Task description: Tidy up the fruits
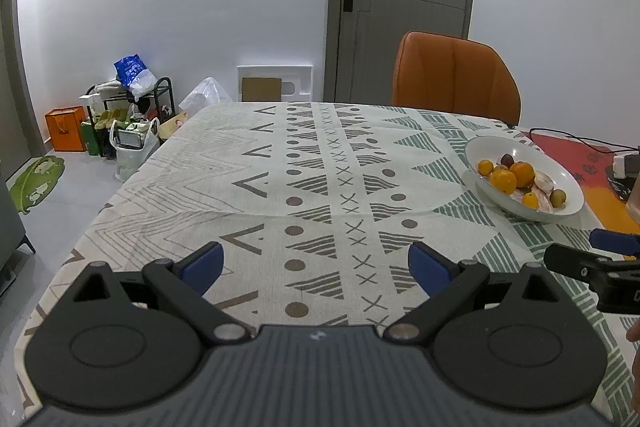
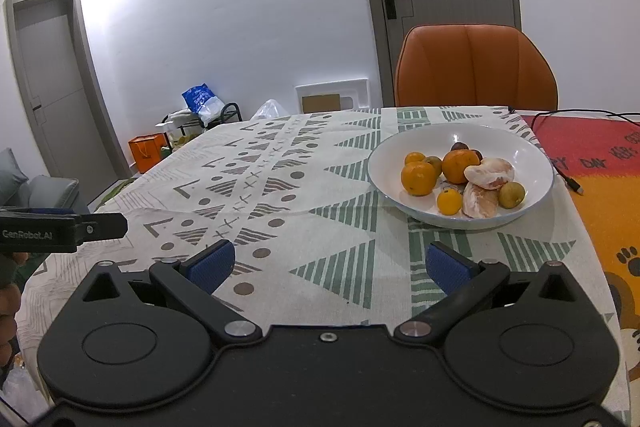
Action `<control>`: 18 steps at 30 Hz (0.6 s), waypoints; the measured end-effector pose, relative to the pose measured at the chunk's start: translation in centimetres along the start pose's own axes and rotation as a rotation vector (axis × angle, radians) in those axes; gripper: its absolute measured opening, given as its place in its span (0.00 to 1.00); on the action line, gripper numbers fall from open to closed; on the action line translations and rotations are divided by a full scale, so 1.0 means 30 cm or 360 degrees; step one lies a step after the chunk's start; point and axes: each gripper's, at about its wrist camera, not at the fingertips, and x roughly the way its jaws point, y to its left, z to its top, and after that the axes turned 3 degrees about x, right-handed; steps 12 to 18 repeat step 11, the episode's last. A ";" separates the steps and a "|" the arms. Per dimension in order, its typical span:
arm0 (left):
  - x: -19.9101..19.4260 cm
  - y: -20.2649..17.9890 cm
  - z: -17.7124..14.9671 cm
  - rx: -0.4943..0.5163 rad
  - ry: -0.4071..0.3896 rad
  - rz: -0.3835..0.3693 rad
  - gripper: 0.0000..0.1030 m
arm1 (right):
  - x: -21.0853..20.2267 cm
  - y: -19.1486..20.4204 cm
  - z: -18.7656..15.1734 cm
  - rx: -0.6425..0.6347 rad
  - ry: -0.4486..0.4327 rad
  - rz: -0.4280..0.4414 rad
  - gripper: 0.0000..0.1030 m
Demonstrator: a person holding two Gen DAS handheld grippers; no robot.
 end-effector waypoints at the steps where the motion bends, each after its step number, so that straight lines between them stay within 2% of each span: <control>1: 0.000 0.000 0.000 0.0000 0.0000 -0.0002 0.95 | 0.000 0.000 0.000 0.0001 -0.0001 0.0002 1.00; 18: 0.003 -0.004 -0.005 0.0010 0.0011 -0.0014 0.95 | 0.003 -0.002 -0.003 0.0002 0.0002 -0.0001 1.00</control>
